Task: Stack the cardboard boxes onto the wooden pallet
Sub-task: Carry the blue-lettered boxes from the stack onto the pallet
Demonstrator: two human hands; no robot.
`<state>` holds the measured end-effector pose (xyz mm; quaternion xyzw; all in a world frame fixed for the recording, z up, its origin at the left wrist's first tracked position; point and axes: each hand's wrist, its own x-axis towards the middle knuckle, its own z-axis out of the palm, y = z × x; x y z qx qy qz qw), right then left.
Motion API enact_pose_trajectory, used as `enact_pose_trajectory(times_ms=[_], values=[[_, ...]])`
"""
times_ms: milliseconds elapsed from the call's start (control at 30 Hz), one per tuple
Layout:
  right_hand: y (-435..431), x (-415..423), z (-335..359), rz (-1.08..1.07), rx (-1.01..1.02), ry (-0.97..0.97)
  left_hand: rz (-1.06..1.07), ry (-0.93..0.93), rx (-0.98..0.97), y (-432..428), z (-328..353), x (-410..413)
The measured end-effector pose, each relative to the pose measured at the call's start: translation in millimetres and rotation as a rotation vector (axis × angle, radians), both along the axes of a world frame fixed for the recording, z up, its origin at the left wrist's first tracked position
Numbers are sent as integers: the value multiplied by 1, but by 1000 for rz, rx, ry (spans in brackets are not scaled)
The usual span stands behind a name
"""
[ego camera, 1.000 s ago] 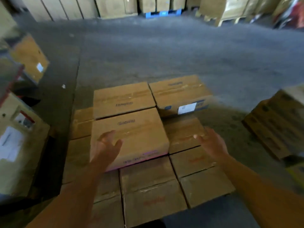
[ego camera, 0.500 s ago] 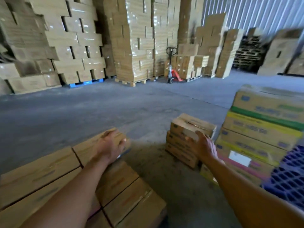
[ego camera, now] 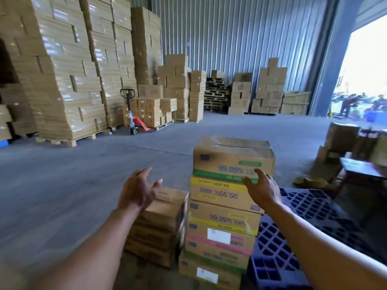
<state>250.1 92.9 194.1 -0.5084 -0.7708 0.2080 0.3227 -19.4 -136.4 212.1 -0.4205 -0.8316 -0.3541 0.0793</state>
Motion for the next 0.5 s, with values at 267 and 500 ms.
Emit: enact_pose_trajectory(times_ms=[267,500], values=[[158,6,-13,-125,-44,29,-134,-55,-64,197,-7,-20],[285,-22,-37,-264,-109,34,-136,-133,-69,360,-32,-101]])
